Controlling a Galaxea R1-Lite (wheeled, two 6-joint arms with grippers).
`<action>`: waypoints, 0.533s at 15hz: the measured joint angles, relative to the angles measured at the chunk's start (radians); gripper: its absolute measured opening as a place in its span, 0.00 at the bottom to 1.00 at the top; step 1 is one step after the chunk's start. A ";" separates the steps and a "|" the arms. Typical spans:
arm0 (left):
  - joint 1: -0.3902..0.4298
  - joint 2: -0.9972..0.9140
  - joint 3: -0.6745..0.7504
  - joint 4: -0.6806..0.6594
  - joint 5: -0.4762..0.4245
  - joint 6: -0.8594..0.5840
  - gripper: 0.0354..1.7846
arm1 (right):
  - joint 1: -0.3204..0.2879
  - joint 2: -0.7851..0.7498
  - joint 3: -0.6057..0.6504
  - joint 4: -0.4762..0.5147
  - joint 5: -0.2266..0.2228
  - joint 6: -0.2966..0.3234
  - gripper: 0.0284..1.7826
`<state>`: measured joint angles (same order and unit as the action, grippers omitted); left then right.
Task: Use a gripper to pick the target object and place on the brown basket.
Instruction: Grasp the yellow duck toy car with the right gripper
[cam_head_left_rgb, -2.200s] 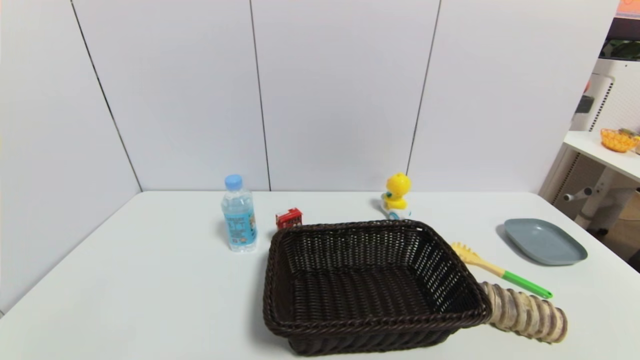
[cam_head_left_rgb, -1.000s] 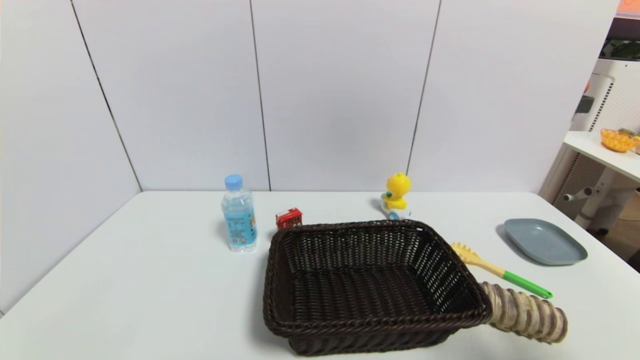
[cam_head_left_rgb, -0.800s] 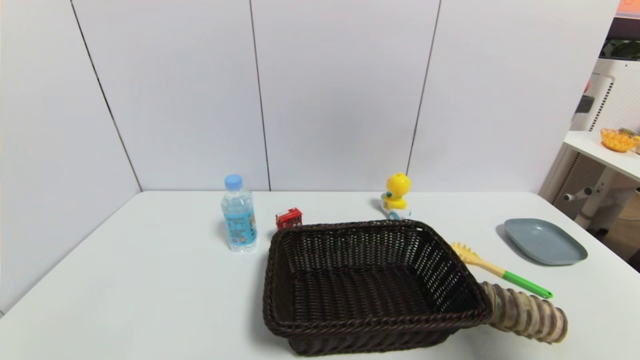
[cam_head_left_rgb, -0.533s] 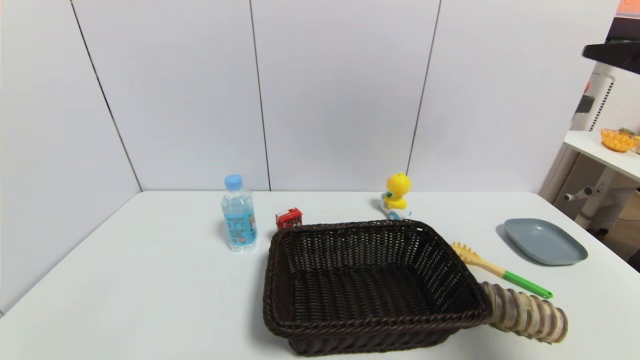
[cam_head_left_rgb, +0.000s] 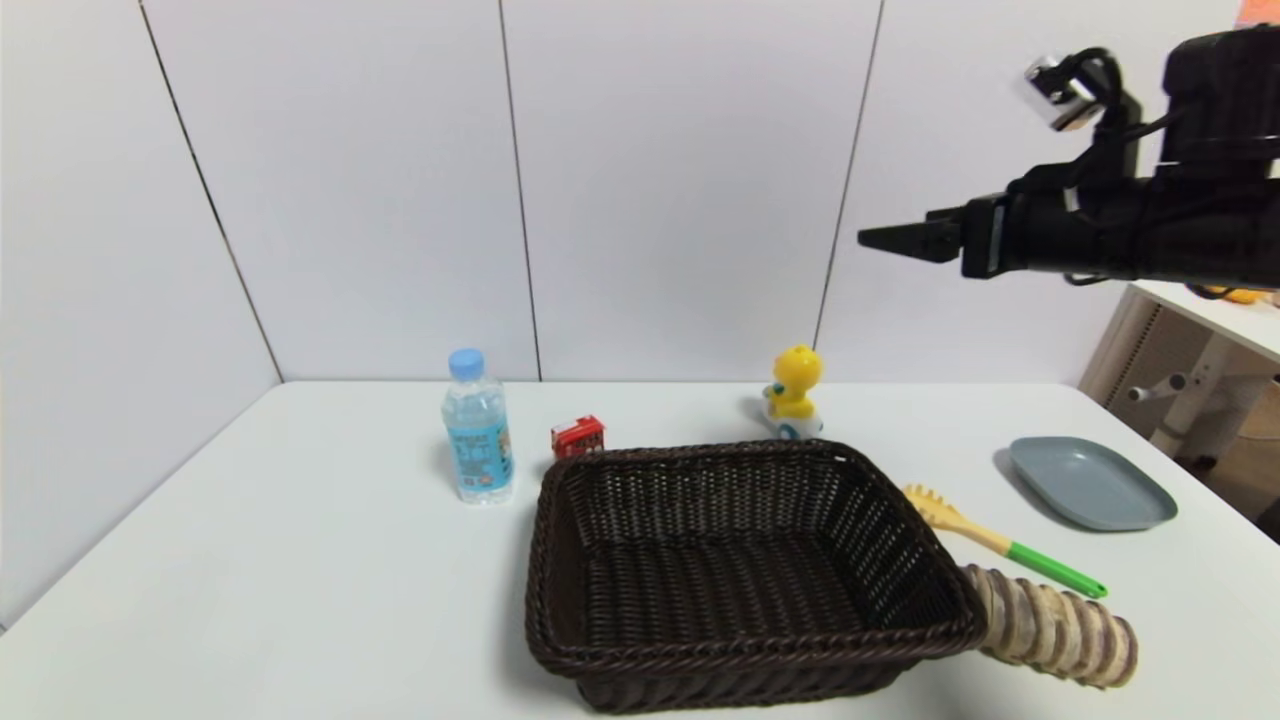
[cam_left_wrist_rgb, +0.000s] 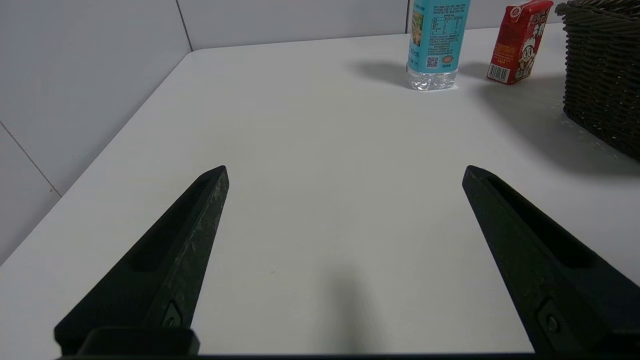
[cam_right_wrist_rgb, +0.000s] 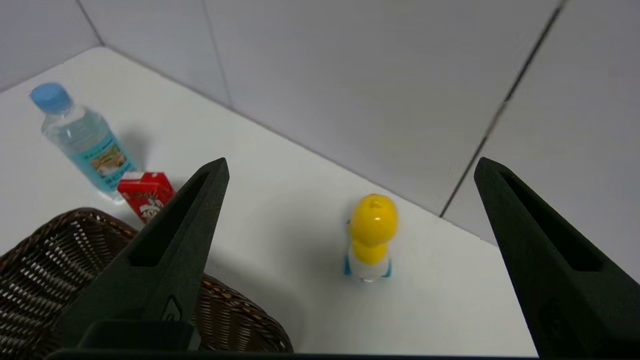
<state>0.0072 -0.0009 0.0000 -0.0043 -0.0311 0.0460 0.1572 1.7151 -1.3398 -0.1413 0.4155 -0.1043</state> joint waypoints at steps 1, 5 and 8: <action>0.000 0.000 0.000 0.000 0.000 0.000 0.94 | 0.011 0.033 0.011 -0.039 0.007 0.000 0.95; 0.000 0.000 0.000 0.000 0.001 0.000 0.94 | 0.027 0.164 0.097 -0.287 0.025 0.005 0.95; 0.000 0.000 0.000 0.000 0.002 0.000 0.94 | 0.012 0.272 0.123 -0.419 0.024 0.009 0.95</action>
<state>0.0072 -0.0009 0.0000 -0.0038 -0.0294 0.0460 0.1691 1.9872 -1.2170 -0.5598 0.4400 -0.0951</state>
